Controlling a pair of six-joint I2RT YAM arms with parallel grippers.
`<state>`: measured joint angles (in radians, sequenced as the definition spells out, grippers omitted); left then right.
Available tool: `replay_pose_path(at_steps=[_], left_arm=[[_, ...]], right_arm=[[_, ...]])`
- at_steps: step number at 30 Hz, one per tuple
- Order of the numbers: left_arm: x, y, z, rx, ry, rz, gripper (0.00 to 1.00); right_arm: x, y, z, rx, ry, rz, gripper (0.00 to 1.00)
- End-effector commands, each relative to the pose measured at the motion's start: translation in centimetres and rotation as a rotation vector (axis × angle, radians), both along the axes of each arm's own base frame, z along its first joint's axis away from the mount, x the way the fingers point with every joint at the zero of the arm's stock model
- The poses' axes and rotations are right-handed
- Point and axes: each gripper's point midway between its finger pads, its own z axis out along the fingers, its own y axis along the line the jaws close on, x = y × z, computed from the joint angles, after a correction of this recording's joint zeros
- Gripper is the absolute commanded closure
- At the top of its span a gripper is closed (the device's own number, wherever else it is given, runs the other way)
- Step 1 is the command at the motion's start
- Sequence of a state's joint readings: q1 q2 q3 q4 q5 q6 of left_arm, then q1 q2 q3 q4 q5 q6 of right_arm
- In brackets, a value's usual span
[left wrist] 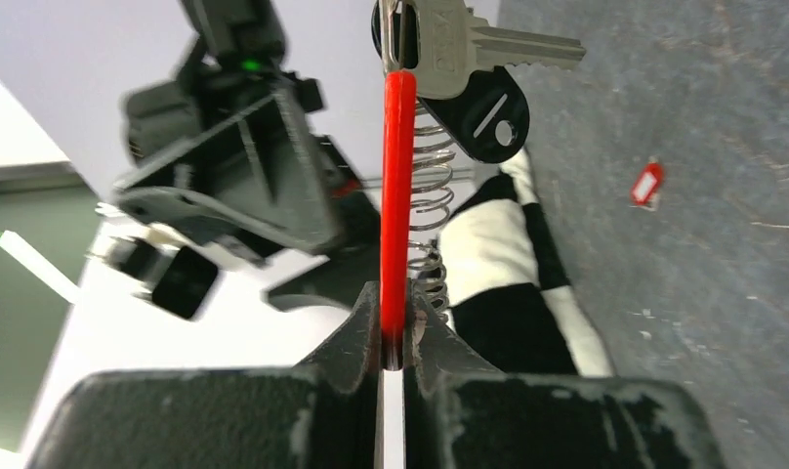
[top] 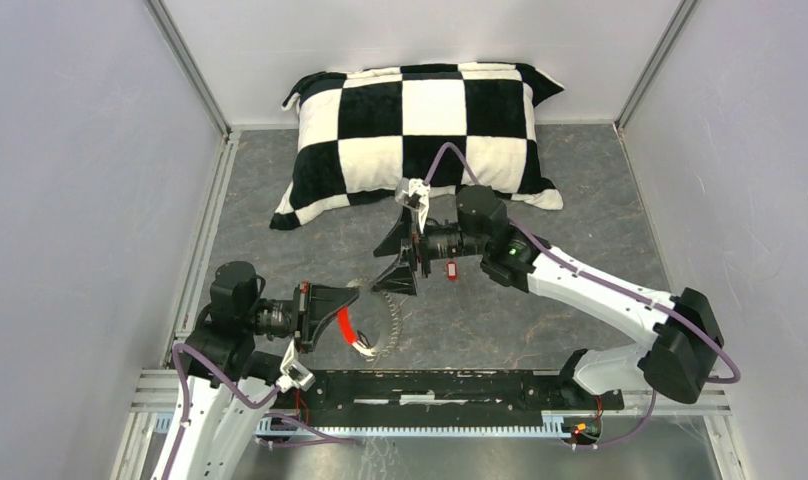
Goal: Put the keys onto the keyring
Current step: Adjust the key on the keyring, then adjust the keyring.
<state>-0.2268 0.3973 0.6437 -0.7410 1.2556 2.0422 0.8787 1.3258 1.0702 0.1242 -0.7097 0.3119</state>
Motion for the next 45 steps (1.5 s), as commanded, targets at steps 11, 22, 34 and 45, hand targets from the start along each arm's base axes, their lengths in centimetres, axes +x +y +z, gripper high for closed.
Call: replay_pose_path(at_steps=[11,22,34,45], left_arm=[[-2.7,-0.8,4.9,-0.081,-0.833,-0.171,0.98],[-1.9,-1.0,3.6,-0.067,-0.756,-0.172,0.63],[1.6,1.3,-3.4,0.218,-0.028,0.08,0.0],[2.9,0.9,-0.9,0.043,0.772,0.258,0.0]], right_arm=[[-5.7,-0.4,2.2,0.212,0.362,0.293,0.24],[-5.1,0.1,3.4,0.26,0.346,0.297,1.0],[1.1,-2.9,2.7,0.027,-0.381,-0.072,1.0],[1.2,-5.7,1.5,-0.028,-0.649,-0.102,1.0]])
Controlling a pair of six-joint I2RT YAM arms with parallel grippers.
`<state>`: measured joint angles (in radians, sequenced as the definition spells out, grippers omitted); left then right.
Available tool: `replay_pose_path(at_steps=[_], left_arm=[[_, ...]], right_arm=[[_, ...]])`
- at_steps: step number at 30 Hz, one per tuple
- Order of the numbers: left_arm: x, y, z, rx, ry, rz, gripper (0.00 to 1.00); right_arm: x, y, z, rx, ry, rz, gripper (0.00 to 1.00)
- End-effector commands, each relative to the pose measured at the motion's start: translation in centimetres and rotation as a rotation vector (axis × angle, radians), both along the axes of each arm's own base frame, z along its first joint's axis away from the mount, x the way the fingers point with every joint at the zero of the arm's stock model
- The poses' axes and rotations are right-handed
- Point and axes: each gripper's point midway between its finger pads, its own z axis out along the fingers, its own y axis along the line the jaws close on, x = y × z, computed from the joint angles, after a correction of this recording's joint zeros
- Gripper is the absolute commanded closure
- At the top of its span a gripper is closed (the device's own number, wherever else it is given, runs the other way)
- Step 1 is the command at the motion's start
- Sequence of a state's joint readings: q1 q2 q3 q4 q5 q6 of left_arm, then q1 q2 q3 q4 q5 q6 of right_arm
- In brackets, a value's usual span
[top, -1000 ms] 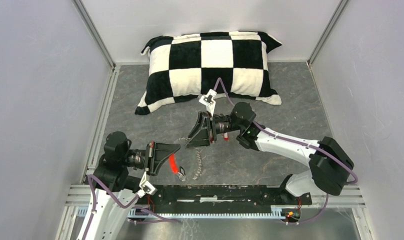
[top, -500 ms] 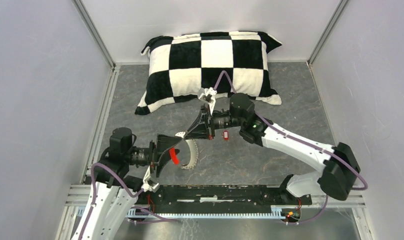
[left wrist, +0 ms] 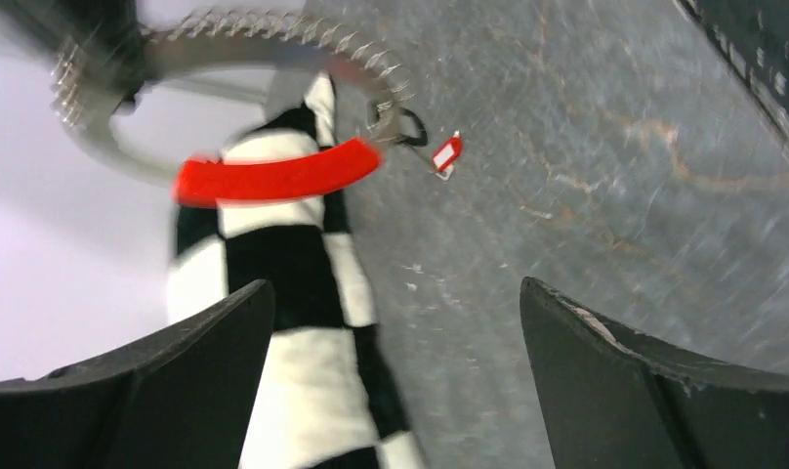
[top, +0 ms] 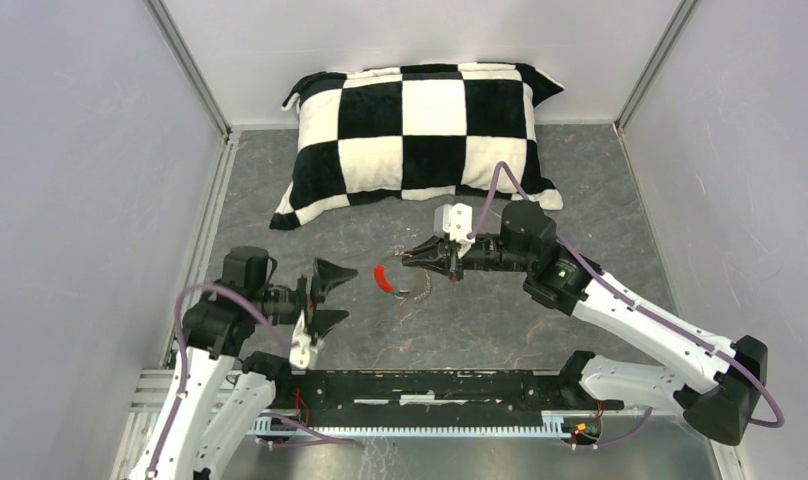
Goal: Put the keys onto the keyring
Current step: Adjust the keyring.
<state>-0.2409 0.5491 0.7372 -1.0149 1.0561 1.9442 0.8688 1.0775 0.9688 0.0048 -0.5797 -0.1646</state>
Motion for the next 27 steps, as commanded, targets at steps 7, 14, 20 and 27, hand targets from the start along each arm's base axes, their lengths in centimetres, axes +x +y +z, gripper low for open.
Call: replay_pose_path(at_steps=[7,14,20,27], left_arm=[[2.5,-3.9,9.0,-0.307,1.24,0.201,0.1],[-0.4,-4.1,7.2,-0.218,1.497,0.025,0.11],[-2.0,-3.8,7.6,-0.205,1.527,-0.041,0.12],[-1.8,-3.7,4.6,-0.211,1.506,0.03,0.18]], right_arm=[[-1.0,-0.2,-0.8,-0.051,-0.183,0.073,1.0],[-3.3,1.9,-1.5,-0.06,-0.166,0.182,1.0],[-3.6,3.5,-1.9,-0.078,-0.168,0.196,1.0],[-4.4,4.9,-1.6,-0.079,-0.177,0.223,1.0]])
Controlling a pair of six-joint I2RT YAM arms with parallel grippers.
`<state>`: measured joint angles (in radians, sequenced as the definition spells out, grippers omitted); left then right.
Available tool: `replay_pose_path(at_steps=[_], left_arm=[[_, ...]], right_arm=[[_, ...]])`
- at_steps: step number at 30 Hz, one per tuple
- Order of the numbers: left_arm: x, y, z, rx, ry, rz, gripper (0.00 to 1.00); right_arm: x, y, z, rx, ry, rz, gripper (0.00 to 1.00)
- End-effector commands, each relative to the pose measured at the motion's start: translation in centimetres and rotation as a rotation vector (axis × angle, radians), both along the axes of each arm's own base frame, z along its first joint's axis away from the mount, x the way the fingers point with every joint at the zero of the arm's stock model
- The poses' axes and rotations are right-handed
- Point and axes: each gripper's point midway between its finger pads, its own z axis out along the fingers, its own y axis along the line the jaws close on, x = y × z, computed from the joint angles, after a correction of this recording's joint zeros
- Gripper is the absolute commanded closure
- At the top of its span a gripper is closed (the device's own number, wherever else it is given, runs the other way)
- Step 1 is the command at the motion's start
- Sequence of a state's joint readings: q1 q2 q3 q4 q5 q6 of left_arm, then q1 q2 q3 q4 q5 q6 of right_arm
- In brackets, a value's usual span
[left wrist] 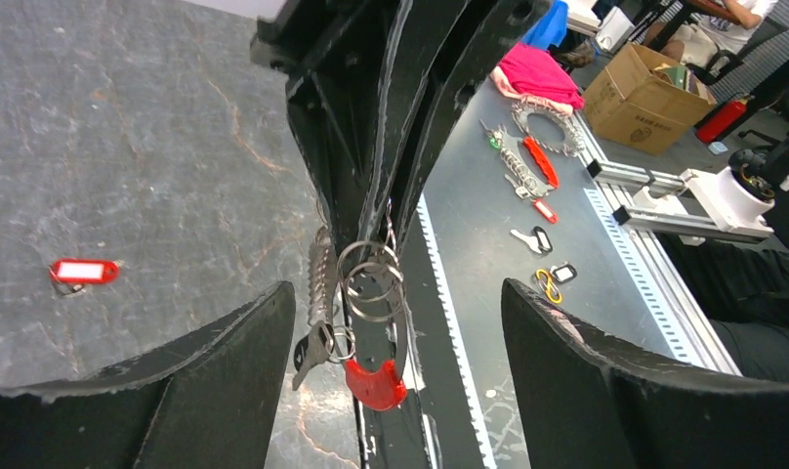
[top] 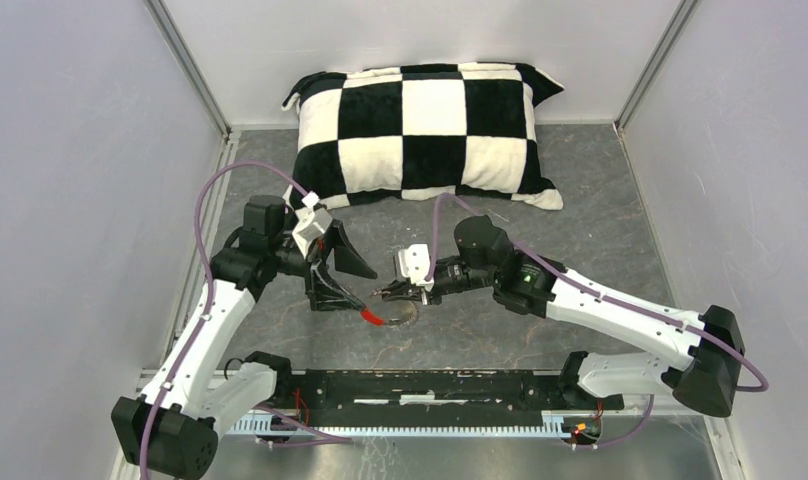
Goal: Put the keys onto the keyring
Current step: Adjust the keyring.
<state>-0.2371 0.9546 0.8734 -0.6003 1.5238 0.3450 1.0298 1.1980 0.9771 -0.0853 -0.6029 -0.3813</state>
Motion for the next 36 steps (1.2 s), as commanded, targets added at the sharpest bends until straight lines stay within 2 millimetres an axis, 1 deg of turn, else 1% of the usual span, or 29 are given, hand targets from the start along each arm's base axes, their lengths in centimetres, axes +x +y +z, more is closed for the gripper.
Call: replay_pose_path(at_steps=[1,4,8,9,13,17,19,24,31,36], left_arm=[[-0.7,0.2,-1.2,0.002,-0.004,0.0,0.18],[-0.2,0.1,-1.8,0.022,0.009,0.018,0.18],[-0.1,0.1,-1.1,0.013,-0.009,0.013,0.21],[-0.1,0.1,-0.9,0.01,-0.015,0.01,0.24],[-0.3,0.1,-0.6,0.009,-0.043,0.014,0.45],[-0.3,0.1,0.0,0.005,-0.13,0.029,0.66],[0.0,0.1,0.2,0.008,-0.177,0.043,0.74],[0.5,0.1,1.1,-0.002,-0.292,0.057,0.77],[0.7,0.2,1.6,-0.006,-0.352,0.066,0.82],[0.2,0.3,2.1,-0.017,-0.39,0.062,0.83]], right_arm=[[-0.1,1.5,3.9,0.091,-0.073,0.021,1.0],[-0.3,1.7,3.6,0.068,-0.079,0.026,1.0],[-0.3,1.8,4.0,0.076,-0.091,0.018,1.0],[-0.2,1.9,4.0,0.076,-0.092,0.014,1.0],[0.7,1.9,4.1,0.07,-0.104,-0.029,1.0],[1.3,1.6,3.8,0.059,-0.11,-0.07,0.99],[1.4,1.4,3.6,0.056,-0.109,-0.085,0.99],[1.2,1.2,3.4,0.075,-0.085,-0.094,0.96],[0.8,1.4,3.9,0.13,-0.046,-0.092,0.94],[0.4,1.6,3.3,0.136,-0.021,-0.078,0.92]])
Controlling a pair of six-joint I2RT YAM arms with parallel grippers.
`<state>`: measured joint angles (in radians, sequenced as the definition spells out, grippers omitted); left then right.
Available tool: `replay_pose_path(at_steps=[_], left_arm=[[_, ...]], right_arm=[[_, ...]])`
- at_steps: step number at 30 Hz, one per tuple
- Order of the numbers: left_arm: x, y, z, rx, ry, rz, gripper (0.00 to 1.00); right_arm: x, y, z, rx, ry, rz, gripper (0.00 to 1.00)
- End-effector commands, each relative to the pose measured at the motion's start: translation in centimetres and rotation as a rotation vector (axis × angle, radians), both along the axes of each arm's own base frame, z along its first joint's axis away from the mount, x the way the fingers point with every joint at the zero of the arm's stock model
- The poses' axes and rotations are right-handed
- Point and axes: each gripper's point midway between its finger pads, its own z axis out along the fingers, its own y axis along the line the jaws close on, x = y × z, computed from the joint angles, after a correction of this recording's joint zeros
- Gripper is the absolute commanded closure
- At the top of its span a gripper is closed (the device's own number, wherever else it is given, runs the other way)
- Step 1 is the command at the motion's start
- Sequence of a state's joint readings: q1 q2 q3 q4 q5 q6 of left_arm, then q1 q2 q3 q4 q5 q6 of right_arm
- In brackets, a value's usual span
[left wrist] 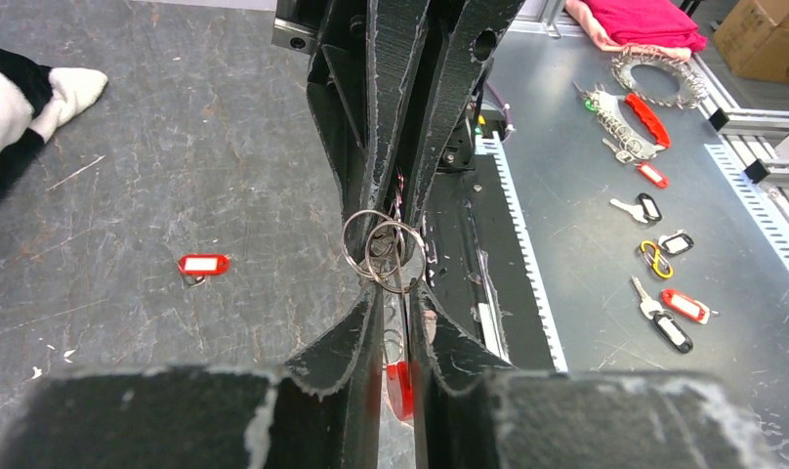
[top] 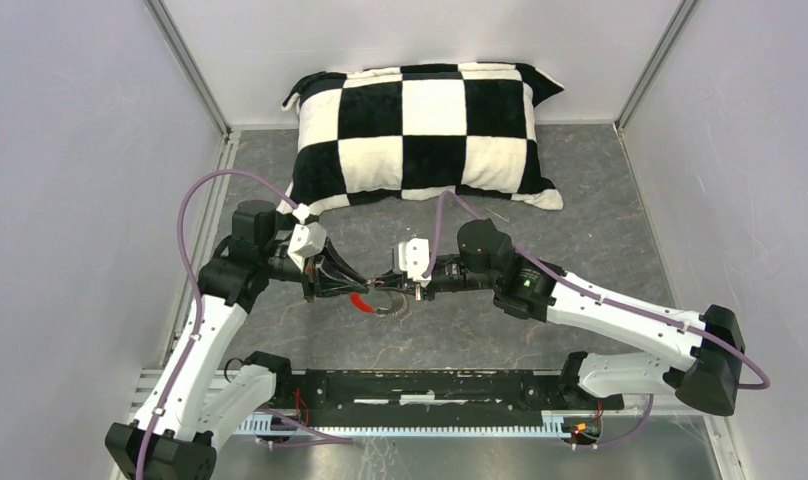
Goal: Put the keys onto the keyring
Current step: Adjust the keyring.
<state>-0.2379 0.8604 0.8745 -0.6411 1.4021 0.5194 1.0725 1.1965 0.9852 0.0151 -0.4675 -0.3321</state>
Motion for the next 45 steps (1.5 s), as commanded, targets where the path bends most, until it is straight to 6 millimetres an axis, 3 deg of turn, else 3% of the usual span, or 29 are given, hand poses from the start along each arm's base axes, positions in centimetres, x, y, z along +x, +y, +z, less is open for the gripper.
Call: replay_pose_path(at_steps=[1,4,6,9,12,14,16,21,30,34,39,42,44,45], left_arm=[[-0.3,-0.1,2.5,-0.042,-0.15,-0.03,0.82],[-0.4,-0.1,3.0,-0.046,-0.162,-0.032,0.84],[-0.3,-0.1,3.4,-0.048,-0.181,-0.031,0.9],[0.3,-0.1,3.7,-0.038,-0.213,-0.007,0.98],[0.4,0.0,4.2,-0.037,-0.26,0.012,0.98],[0.1,0.1,4.4,-0.044,-0.292,0.014,0.98],[-0.3,0.2,4.5,-0.049,-0.317,0.014,0.98],[-1.3,0.4,4.7,-0.063,-0.359,0.002,0.98],[-2.0,0.4,4.8,-0.071,-0.361,-0.018,0.98],[-2.1,0.5,4.6,-0.074,-0.373,-0.024,0.98],[-2.2,0.5,4.6,-0.083,-0.448,-0.03,0.98],[-2.2,0.6,4.6,-0.081,-0.498,-0.021,0.98],[-2.3,0.7,4.6,-0.08,-0.541,-0.014,0.98],[-2.4,0.8,4.7,-0.081,-0.559,-0.012,0.98]], right_arm=[[-0.7,0.4,1.0,0.062,0.012,0.024,0.91],[-0.8,0.4,0.9,0.073,0.018,0.026,0.9],[-0.9,0.5,0.8,0.078,0.023,0.035,0.87],[-1.3,0.5,0.9,0.092,0.042,0.048,0.73],[-1.5,0.1,0.9,0.111,0.05,0.041,0.57],[-1.5,-0.4,0.9,0.116,0.041,0.03,0.51],[-1.1,-1.2,1.4,0.119,0.019,-0.007,0.44],[-0.8,-3.1,5.2,0.199,-0.027,-0.03,0.36],[-1.0,-3.1,6.0,0.217,0.019,0.004,0.32],[-2.0,-1.8,6.2,0.225,0.083,0.093,0.3],[-1.9,0.1,4.7,0.185,0.181,0.132,0.31],[-1.4,0.6,4.1,0.181,0.221,0.11,0.4],[-0.8,0.8,3.6,0.182,0.234,0.073,0.54],[-0.5,0.9,3.6,0.187,0.231,0.062,0.66]])
